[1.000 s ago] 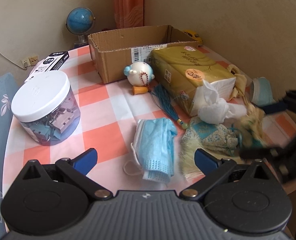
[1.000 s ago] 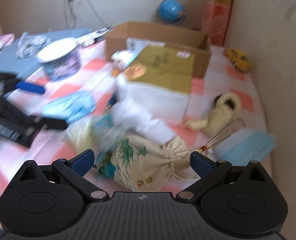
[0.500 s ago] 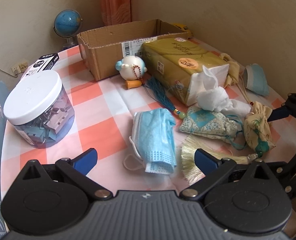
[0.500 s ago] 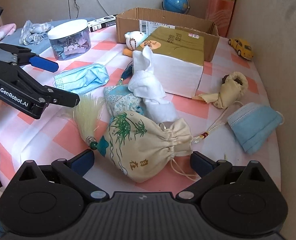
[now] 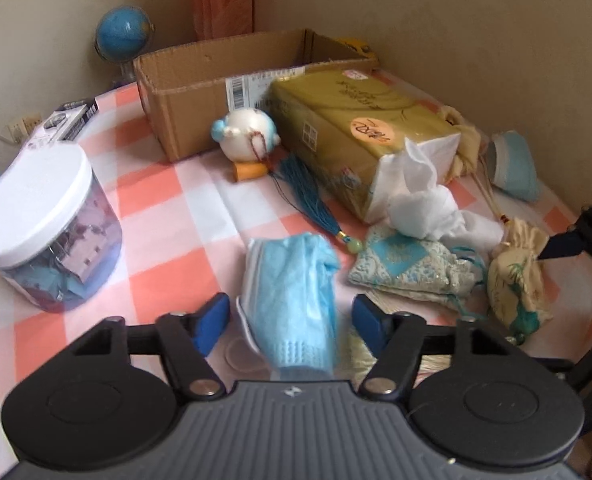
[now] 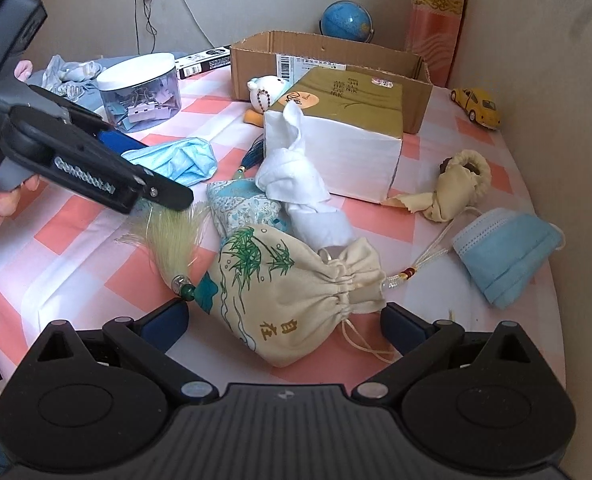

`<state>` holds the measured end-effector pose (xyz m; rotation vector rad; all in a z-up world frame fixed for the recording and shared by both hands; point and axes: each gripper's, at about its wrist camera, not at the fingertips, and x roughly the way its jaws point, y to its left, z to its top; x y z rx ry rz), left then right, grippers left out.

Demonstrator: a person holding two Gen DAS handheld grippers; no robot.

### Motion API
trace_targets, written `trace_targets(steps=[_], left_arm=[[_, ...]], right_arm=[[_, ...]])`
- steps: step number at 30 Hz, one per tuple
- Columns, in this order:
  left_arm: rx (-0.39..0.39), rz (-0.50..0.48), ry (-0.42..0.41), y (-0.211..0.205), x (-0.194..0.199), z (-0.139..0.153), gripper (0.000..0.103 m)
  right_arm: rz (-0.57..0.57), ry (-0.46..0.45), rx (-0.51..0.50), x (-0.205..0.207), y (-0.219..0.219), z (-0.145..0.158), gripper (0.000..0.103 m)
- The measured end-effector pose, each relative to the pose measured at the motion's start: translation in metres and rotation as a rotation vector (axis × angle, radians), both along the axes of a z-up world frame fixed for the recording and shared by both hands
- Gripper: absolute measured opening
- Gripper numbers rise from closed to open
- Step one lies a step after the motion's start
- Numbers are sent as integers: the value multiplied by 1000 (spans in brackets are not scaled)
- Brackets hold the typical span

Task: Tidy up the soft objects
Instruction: 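Grasp the blue face mask with the left gripper while the right gripper lifts the pouch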

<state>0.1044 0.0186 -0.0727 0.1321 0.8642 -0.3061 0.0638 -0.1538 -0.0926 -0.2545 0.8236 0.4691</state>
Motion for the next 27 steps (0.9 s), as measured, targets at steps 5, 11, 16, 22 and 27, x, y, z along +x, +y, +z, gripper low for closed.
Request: trace_targets(steps=[5,11,16,22,27], left_arm=[[2,-14,2,-1,0,1,58],[0,-18,-1,-1,1,1,58],[3,-32,-3,-1,0,1,58],[0,-43,-2,0,0,1,58],[-1,-45,-4,0,1,1,58]], right_arm=[[19,-19,-49,2,4,9,103],[64,-19,-76,9,11,14,103],[66,2,-88,14,14,12,101],[119,-22,-125,11,10,21,101],[155,-23,-159,16,12,16,91]])
